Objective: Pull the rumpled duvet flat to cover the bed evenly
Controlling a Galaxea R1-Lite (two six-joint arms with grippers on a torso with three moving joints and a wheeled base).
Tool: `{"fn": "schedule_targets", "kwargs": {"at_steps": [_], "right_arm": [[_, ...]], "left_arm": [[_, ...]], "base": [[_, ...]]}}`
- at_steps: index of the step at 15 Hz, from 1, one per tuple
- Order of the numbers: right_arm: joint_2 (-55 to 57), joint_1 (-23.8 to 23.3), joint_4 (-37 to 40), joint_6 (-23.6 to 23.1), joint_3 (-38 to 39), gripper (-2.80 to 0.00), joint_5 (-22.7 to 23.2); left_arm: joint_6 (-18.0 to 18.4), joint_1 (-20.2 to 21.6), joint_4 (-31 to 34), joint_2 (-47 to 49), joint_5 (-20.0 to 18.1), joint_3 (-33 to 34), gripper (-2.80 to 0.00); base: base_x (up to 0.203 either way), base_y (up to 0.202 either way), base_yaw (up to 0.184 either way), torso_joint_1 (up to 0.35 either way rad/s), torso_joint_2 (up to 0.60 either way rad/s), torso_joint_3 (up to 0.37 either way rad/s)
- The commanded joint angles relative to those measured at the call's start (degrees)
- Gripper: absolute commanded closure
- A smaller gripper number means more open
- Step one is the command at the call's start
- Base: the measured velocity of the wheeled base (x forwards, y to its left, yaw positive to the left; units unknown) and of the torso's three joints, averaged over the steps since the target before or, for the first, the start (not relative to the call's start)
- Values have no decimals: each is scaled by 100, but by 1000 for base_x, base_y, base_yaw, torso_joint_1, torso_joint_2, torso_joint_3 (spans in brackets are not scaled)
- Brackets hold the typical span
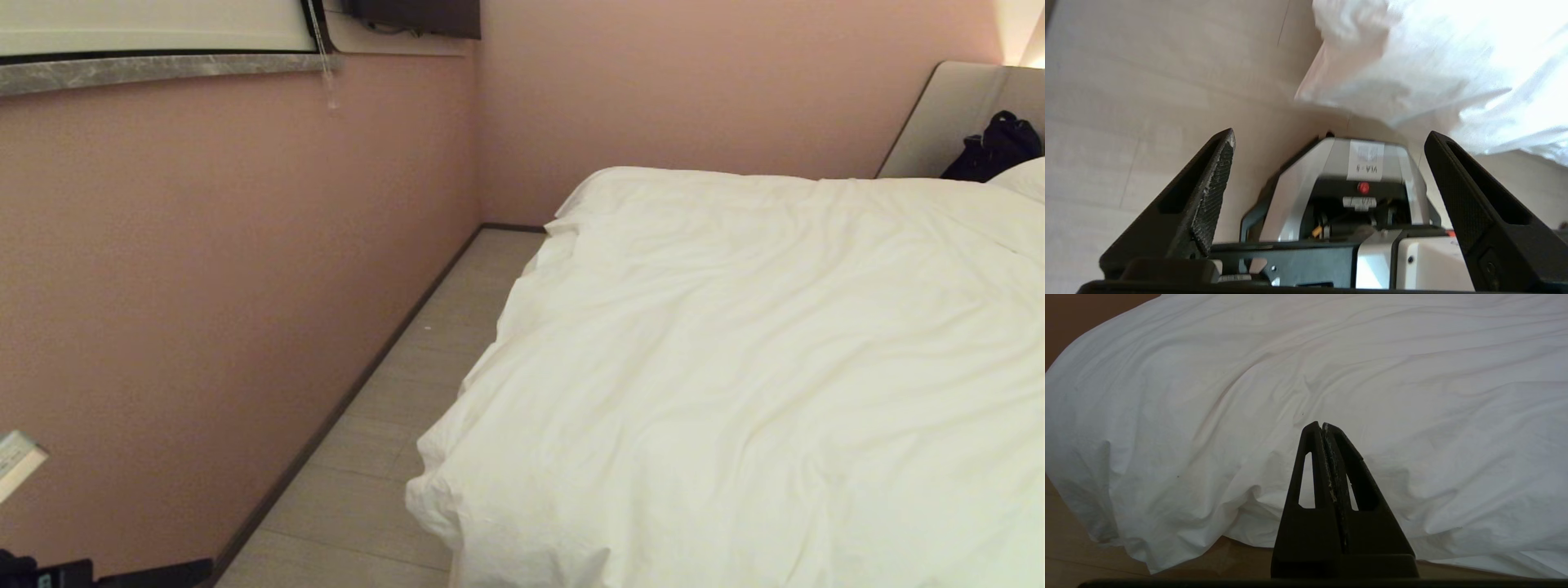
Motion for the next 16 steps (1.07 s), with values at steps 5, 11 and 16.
{"fn": "schedule_targets", "kwargs": {"at_steps": [5,11,16], "right_arm": [[7,2,-2,-2,0,0,0],[7,2,-2,-2,0,0,0],[7,2,-2,-2,0,0,0]], "left_arm": [[-10,-10,13,-971,-233,-205,-280],[41,-46,-34,-2265,-375,-119,-280],[86,-521,-537,-3469,200,263,-280]], "base": [[0,0,0,0,0,0],[0,0,0,0,0,0],[0,0,0,0,0,0]]}}
